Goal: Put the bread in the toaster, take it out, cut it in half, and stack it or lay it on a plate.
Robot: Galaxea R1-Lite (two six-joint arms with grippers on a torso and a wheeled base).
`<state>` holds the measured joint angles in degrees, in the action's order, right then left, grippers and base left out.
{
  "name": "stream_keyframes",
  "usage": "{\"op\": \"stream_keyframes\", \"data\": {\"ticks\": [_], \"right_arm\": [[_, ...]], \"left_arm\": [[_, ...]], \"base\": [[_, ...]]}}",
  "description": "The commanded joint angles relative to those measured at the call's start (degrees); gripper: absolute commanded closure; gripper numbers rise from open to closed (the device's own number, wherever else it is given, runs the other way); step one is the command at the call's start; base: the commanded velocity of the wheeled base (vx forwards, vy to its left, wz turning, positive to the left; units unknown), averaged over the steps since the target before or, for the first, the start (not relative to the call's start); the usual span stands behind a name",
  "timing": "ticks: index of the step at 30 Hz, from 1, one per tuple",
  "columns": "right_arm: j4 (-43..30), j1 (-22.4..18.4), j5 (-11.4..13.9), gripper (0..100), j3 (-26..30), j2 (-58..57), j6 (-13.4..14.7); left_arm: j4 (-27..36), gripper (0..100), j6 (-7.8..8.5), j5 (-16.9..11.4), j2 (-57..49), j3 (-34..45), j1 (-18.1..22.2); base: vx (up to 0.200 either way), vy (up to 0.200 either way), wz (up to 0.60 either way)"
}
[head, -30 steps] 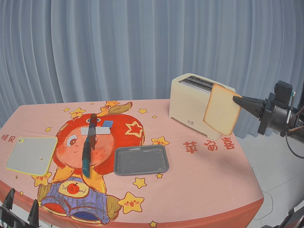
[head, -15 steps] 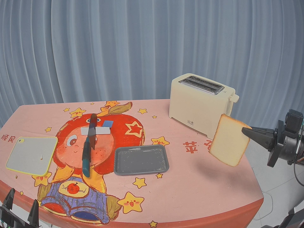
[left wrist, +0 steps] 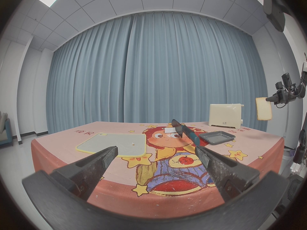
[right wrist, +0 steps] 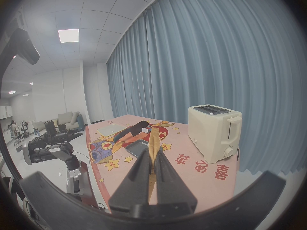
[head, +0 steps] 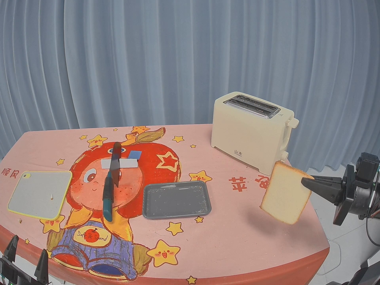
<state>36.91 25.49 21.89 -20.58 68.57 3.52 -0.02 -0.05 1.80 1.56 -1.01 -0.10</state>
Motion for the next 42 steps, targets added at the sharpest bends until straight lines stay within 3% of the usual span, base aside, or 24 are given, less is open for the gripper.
{"op": "stream_keyframes", "data": {"ticks": [1, 11, 42], "right_arm": [[0.0, 0.2, 0.0, 100, 0.4, -0.1, 0.0], [-0.1, 0.5, 0.0, 100, 1.1, -0.1, 0.0], [0.0, 2.0, -0.5, 100, 1.5, -0.1, 0.3]], "left_arm": [[0.0, 0, -0.04, 0.0, 0.0, 1.0, 0.0], [0.0, 0, -0.13, 0.0, 0.0, 1.0, 0.0], [0.0, 0, 0.05, 0.0, 0.0, 1.0, 0.0]], "base": [[0.0, 0.0, 0.0], [0.0, 0.0, 0.0], [0.0, 0.2, 0.0]]}}
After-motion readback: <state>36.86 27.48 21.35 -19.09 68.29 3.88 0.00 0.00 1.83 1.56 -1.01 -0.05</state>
